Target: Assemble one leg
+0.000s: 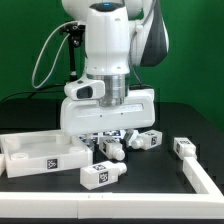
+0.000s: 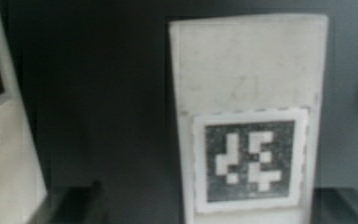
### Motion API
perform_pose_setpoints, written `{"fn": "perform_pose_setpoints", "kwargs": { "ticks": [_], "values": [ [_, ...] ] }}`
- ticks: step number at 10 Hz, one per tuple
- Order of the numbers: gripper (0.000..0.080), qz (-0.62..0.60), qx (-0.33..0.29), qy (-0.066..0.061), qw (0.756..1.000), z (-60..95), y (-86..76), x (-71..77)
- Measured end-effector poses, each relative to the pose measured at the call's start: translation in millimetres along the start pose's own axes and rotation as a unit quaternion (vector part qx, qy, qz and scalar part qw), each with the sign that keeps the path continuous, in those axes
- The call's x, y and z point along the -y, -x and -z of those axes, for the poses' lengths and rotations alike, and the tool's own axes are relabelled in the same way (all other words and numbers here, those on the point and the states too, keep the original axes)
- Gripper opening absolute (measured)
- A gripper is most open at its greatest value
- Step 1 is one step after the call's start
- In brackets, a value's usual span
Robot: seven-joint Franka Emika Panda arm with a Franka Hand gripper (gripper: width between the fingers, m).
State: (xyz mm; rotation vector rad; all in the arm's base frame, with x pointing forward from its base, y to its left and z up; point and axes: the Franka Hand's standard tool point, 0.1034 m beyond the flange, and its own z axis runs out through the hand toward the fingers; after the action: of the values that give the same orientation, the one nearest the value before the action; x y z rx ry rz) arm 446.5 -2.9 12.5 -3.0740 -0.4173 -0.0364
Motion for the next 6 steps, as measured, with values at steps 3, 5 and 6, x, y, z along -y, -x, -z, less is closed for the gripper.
{"fn": "perform_pose_setpoints", "kwargs": {
  "ticks": [3,5,6],
  "values": [
    [0.0284,0.000,0.000,0.000,1.000,-0.1,0.1,0.0],
    [0.0284,0.007,0.002,-0.001,1.000,11.1,3.5,0.9],
    [0.0284,0.007,0.004,0.001,1.000,17.3,16.4,-1.4]
  ]
}}
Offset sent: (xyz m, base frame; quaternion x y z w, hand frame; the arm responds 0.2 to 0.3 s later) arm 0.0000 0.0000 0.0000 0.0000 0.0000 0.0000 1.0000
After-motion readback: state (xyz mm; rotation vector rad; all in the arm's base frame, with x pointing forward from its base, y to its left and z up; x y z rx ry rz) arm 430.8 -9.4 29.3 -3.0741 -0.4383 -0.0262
